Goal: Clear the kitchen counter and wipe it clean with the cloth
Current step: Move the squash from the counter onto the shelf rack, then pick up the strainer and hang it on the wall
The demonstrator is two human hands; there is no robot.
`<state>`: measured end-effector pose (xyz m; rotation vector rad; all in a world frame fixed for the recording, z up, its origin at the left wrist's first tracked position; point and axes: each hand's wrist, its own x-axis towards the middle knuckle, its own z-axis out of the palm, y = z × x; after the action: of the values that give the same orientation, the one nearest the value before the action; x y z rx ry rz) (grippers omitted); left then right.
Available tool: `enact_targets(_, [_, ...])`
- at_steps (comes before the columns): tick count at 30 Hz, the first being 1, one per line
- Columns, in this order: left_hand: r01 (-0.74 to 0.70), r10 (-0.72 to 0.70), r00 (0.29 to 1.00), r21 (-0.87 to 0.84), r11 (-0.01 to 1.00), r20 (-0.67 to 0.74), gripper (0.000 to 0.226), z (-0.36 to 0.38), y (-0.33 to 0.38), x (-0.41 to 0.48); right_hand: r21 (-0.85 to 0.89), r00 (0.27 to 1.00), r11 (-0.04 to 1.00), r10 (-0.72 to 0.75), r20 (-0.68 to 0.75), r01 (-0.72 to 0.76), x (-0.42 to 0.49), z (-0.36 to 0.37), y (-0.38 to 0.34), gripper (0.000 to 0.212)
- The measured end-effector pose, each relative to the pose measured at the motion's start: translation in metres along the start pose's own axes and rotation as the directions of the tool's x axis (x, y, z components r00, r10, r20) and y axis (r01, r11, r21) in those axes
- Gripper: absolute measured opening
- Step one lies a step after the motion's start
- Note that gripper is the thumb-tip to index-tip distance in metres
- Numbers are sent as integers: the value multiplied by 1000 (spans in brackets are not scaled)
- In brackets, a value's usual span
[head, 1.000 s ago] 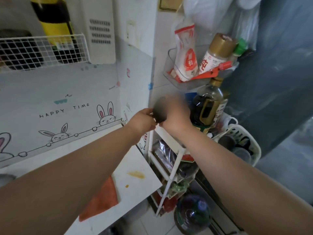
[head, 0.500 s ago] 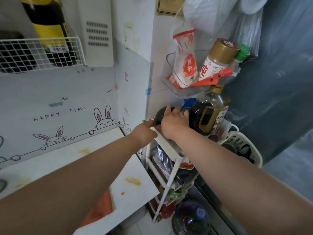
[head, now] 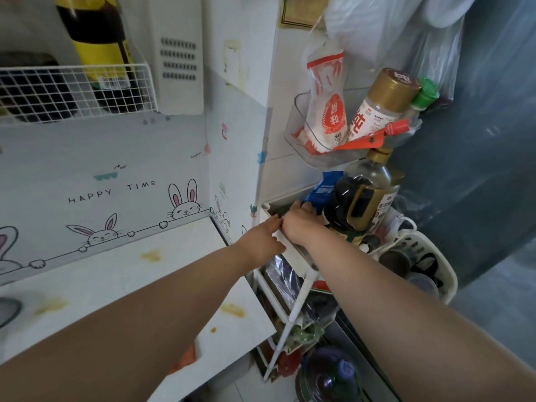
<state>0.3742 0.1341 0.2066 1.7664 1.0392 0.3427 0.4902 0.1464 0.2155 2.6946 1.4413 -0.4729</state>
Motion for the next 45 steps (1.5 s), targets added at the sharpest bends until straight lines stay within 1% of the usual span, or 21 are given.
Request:
enact_targets(3, [8, -8, 1000, 17, 1000, 5, 66, -1, 0, 0, 21, 1000, 1000, -4, 16, 3, -1, -2, 1, 71])
enact_targets(5, [33, -34, 999, -31, 999, -32, 63, -7, -4, -3, 24, 1000, 1000, -6, 9, 6, -6, -4, 0, 73])
enact_targets(6, [40, -43, 997, -49, 998, -62, 61, -11, -6, -5, 19, 999, 999, -26, -22, 27, -10, -5, -2, 73])
enact_targets(8, [39, -46, 992, -63, 997, -121, 57, -21, -10, -10, 9, 984, 992, -126, -125, 128, -21, -8, -7, 63])
enact_targets(10, [33, -46, 983, -76, 997, -177, 54, -34, -15, -18, 13, 943, 968, -240, -233, 249, -33, -11, -20, 49])
enact_targets(12, [22, -42, 975, -93, 995, -219, 52, -47, -19, -27, 8, 894, 938, -327, -306, 346, -44, -12, -34, 38])
enact_targets(15, [32, -64, 957, -118, 992, -281, 50, -70, -31, -49, 19, 835, 876, -453, -313, 482, -58, -4, -62, 35])
enact_targets(19, [72, -114, 923, -126, 989, -368, 48, -102, -58, -87, 57, 772, 795, -566, -290, 604, -75, 14, -105, 36])
enact_targets(21, [102, -146, 893, -124, 987, -426, 47, -120, -77, -115, 82, 726, 735, -636, -261, 673, -90, 27, -135, 41])
enact_targets(22, [121, -163, 881, -122, 985, -444, 47, -125, -85, -123, 95, 714, 717, -654, -251, 690, -95, 32, -144, 43])
enact_targets(25, [185, -236, 825, -149, 971, -514, 47, -147, -118, -159, 121, 667, 657, -717, -205, 744, -116, 54, -185, 43])
enact_targets(29, [274, -338, 739, -198, 941, -583, 47, -170, -170, -208, 185, 601, 580, -794, -90, 793, -147, 93, -240, 49])
enact_targets(32, [333, -419, 670, -256, 907, -613, 46, -178, -212, -239, 198, 569, 559, -822, 9, 805, -167, 125, -270, 54])
enact_targets(35, [414, -496, 602, -286, 864, -626, 47, -184, -255, -269, 208, 547, 553, -832, 92, 807, -187, 157, -296, 51])
enact_targets(37, [482, -538, 555, -282, 829, -634, 51, -189, -286, -289, 208, 530, 548, -836, 142, 810, -199, 181, -313, 50])
enact_targets(41, [612, -594, 463, -248, 751, -658, 55, -197, -336, -312, 211, 496, 541, -837, 232, 814, -214, 217, -332, 58])
enact_targets(45, [692, -622, 429, -204, 693, -655, 52, -205, -377, -321, 205, 483, 544, -829, 280, 814, -222, 246, -345, 62])
